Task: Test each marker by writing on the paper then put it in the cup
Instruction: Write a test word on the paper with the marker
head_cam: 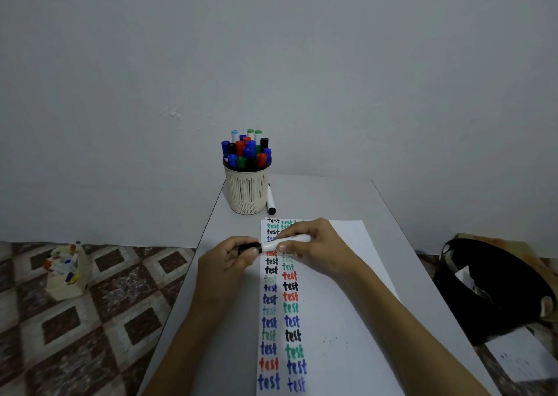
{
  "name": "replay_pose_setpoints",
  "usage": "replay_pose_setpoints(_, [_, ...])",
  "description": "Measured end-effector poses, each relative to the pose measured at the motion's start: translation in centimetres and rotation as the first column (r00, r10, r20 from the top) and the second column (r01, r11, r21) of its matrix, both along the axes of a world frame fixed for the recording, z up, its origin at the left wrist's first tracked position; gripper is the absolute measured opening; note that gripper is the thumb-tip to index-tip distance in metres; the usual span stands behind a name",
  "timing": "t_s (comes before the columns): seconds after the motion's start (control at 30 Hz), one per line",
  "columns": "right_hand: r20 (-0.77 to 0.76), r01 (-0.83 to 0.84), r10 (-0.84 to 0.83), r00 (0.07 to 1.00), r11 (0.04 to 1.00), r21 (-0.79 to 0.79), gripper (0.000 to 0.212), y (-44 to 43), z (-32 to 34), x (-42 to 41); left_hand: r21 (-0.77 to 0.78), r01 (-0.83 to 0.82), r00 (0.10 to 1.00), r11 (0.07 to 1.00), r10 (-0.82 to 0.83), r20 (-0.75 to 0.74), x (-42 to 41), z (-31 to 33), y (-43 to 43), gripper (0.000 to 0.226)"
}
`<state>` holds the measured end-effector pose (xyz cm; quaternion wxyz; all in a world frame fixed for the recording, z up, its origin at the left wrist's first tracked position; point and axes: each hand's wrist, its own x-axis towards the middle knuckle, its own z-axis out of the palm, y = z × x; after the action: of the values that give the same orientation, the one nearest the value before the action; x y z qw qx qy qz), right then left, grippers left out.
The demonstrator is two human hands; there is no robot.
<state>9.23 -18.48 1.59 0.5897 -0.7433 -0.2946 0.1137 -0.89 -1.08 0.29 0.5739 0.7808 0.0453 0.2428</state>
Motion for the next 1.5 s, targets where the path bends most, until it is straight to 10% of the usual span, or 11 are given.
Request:
replay_pose_setpoints(0.57, [0.047,-0.051,0.053,0.997,0.998,-0.043,0.008,0.4,0.9,-0.3,0.181,-0.080,0.987,0.980,0.052,0.152,0.1,0.3,0.1,0.020])
replay_pose_setpoints(0.9, [0.589,0.082,0.230,0.775,0.887,-0.454,0.027,1.9,2.2,0.7,-0.014,0.008,0.993,1.000,-0.006,0.116,0.3,-0.1,0.0,0.029])
replay_pose_setpoints(1.23, [0.516,0.369,-0.553,0.654,0.829,0.421,0.061,5.7,13.0,6.2,0.543,0.028,0.998,0.839,-0.051,0.027,1.3,-2.1,-0.3,0.054])
replay_pose_setpoints(1.5, [0.634,0.420,-0.458,0.623,0.880,0.222,0.051,10.2,13.3,8.3,0.538,0.038,0.998,0.842,-0.058,0.021,1.7,-2.3,-0.2,0.047])
